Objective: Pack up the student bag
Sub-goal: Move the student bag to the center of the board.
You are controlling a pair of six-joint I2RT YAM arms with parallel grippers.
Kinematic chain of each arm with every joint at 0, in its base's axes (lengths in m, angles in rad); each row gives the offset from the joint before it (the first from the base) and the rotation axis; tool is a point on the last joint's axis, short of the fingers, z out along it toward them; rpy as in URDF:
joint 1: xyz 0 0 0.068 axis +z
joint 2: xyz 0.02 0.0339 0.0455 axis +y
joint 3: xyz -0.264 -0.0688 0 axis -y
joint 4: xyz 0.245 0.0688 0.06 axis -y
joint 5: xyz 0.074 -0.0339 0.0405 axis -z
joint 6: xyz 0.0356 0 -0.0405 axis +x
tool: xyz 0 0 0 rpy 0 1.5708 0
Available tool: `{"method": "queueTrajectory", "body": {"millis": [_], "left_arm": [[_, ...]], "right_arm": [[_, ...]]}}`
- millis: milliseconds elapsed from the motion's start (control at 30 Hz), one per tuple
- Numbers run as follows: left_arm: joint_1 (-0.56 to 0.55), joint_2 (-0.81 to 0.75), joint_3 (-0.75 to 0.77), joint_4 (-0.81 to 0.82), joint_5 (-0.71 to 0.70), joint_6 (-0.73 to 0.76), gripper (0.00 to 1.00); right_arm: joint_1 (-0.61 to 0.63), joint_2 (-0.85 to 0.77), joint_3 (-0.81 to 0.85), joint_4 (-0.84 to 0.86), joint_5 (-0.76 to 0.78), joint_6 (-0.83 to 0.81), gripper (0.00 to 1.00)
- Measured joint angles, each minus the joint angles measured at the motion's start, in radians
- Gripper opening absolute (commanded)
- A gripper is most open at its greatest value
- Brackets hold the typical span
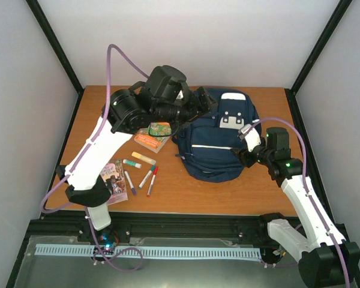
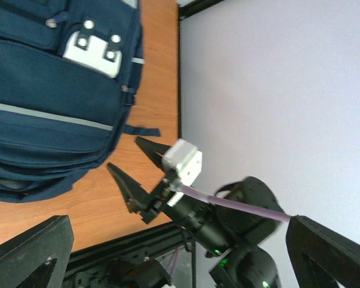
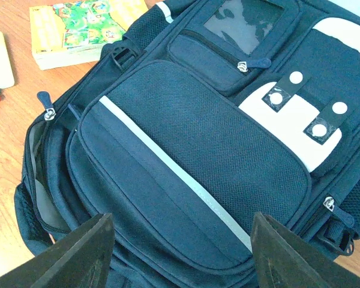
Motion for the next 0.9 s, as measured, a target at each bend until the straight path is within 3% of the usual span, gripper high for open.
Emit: {"method": "queueTrajectory", "body": {"millis": [133,300,533,700,900], "left_arm": [[-0.031,-0.072,-0.079,0.103,0.017,0.068,1.0],[-0.039,-0.337,-0.592,0.396,0.037,0.287,1.0],[0.059,-0.629,-1.192,0.563,-0.228,0.478,1.0],[0.229,-0.669,-1.365,0.583,-0.336,0.485,1.0],[0.444,-0.412,-1.272,0.512,-0.335,0.504,1.0]], "right_arm": [[0.0,-0.006,0.0,0.0,-0.007,0.003,0.64],[0.0,-0.011,0.0,0.0,-0.025,0.002,0.64],[-0.001,-0.032,-0.001,-0.001,-0.062,0.001,0.65],[-0.001,-0.016,-0.001,-0.01,-0.093,-0.003,0.65],[-0.002,-0.012,-0.013,-0.022,-0.148,-0.013,0.65]]}}
